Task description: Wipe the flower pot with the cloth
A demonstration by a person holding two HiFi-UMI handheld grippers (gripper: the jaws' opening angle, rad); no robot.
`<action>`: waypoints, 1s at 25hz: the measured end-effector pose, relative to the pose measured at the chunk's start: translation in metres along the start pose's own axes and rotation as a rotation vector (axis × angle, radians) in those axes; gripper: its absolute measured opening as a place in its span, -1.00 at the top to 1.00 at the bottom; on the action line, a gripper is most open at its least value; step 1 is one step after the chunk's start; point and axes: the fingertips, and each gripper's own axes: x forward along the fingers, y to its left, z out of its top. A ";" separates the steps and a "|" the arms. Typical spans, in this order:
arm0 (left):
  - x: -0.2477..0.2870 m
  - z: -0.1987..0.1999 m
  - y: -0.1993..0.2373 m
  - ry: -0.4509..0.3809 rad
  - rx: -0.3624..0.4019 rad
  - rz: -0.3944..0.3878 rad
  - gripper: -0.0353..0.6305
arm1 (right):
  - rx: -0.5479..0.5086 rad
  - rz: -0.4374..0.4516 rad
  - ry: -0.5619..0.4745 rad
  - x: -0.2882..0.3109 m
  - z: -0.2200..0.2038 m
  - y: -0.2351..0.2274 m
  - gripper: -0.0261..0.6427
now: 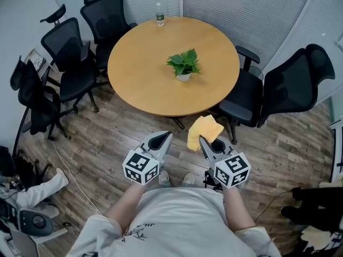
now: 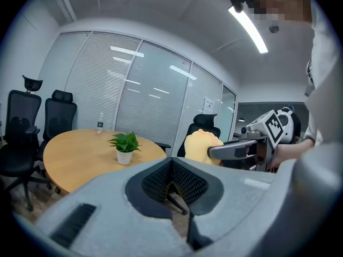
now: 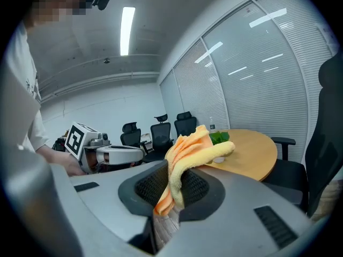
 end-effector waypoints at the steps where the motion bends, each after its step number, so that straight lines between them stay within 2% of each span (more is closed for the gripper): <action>1: 0.002 -0.001 0.000 0.001 -0.001 0.008 0.87 | 0.004 0.002 -0.001 -0.001 0.000 -0.003 0.77; 14: 0.028 -0.007 -0.023 -0.008 -0.016 0.098 0.87 | 0.001 0.061 0.028 -0.021 -0.013 -0.043 0.77; 19: 0.037 -0.008 -0.011 -0.008 -0.027 0.120 0.87 | 0.018 0.062 0.037 -0.010 -0.014 -0.060 0.77; 25: 0.063 -0.007 0.018 -0.011 -0.040 0.110 0.87 | 0.015 0.063 0.039 0.024 -0.005 -0.078 0.77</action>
